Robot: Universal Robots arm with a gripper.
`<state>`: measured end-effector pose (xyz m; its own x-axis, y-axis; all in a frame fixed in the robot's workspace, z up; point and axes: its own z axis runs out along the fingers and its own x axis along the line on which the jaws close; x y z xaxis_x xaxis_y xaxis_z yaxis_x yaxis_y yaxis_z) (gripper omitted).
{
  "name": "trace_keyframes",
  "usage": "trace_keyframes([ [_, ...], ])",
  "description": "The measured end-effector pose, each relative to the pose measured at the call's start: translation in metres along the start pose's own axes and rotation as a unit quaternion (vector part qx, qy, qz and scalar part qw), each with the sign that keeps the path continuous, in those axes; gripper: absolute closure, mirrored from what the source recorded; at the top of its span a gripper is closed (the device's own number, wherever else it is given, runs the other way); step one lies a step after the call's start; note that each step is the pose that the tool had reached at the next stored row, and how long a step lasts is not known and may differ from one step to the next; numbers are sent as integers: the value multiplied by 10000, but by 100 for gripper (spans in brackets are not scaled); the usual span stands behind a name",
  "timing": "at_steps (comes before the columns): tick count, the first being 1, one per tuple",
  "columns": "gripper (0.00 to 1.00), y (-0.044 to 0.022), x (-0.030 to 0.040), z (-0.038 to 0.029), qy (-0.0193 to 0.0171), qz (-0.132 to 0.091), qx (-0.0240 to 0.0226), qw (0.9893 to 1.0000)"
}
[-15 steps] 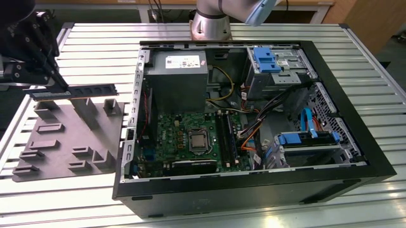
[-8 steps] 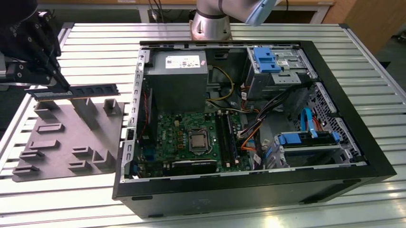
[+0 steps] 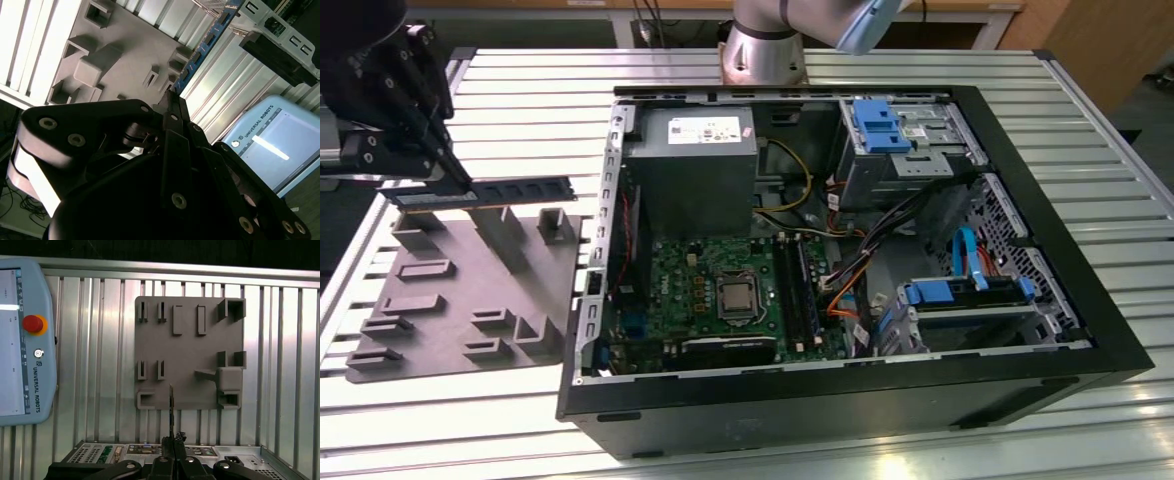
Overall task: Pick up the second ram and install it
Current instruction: 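Pick up the second ram and move it above second insertion slot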
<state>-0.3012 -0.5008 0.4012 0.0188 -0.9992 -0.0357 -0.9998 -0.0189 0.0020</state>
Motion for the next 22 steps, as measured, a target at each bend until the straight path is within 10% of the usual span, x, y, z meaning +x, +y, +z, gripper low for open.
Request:
trace_keyframes([
  [22, 89, -210, 3, 0, 0, 0, 0, 10000],
])
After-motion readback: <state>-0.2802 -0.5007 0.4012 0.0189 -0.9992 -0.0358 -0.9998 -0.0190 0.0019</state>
